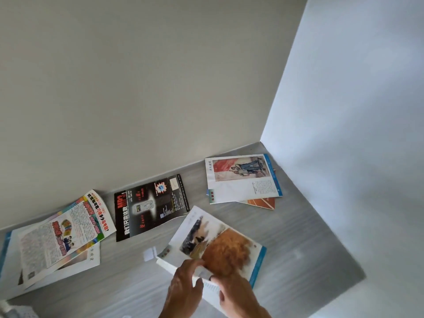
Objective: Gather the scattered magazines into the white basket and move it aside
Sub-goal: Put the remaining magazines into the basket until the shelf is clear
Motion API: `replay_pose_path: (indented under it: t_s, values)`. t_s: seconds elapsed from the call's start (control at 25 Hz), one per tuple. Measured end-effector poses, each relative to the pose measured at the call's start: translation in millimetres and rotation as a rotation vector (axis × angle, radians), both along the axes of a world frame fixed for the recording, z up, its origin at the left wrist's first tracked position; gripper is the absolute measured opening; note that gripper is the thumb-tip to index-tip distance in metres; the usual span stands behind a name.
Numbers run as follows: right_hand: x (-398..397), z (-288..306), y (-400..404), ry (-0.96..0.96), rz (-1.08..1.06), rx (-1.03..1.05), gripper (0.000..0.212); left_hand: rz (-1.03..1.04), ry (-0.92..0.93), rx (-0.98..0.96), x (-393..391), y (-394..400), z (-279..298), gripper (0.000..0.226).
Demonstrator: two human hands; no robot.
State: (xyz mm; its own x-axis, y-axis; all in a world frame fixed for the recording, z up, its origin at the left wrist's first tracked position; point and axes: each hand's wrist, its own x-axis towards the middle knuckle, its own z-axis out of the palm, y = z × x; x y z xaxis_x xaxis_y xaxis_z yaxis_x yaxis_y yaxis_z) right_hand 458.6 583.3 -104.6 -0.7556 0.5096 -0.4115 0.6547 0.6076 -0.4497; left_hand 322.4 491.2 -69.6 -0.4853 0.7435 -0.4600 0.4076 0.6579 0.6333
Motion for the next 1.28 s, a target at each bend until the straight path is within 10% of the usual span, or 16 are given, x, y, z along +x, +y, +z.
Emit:
replay_pose_path:
  t_s: [0.16, 0.36, 0.52, 0.64, 0.76, 1.0, 1.16, 1.28]
  values:
    - [-7.1, 12.7, -11.4, -0.122, -0.092, -0.423, 0.050, -0.238, 0.037, -0.184, -5.3, -15.6, -11.3, 0.047]
    - [8.6, 38.5, 63.2, -0.157, -0.358, 0.118, 0.062, -0.406, 0.101, -0.167, -12.5, -29.5, -23.3, 0.056]
    - [23.3, 31.7, 65.8, -0.315, -0.509, 0.084, 0.054, -0.280, 0.142, -0.185, 1.6, -17.9, -7.0, 0.053]
    - [17.4, 44.8, 38.6, -0.070, -0.584, -0.288, 0.001, -0.150, -0.017, -0.207, -2.3, -21.9, 10.7, 0.056]
    - [-5.3, 63.9, -10.2, 0.248, -0.430, -0.202, 0.008, 0.143, -0.494, 0.050, -13.4, -15.7, 40.5, 0.085]
    - [-20.3, 105.2, -42.6, 0.635, 0.034, -0.149, 0.029, 0.402, -0.497, 0.641, -38.1, -21.6, 83.3, 0.016]
    - [-39.7, 87.4, -19.4, 0.624, -0.696, -0.731, 0.071, 0.341, -0.536, 0.621, -64.4, -83.8, 67.6, 0.027]
    - [-55.9, 72.0, -15.8, 0.379, -0.555, -0.943, 0.064, 0.376, -0.283, 0.478, -79.5, -123.5, 45.2, 0.032]
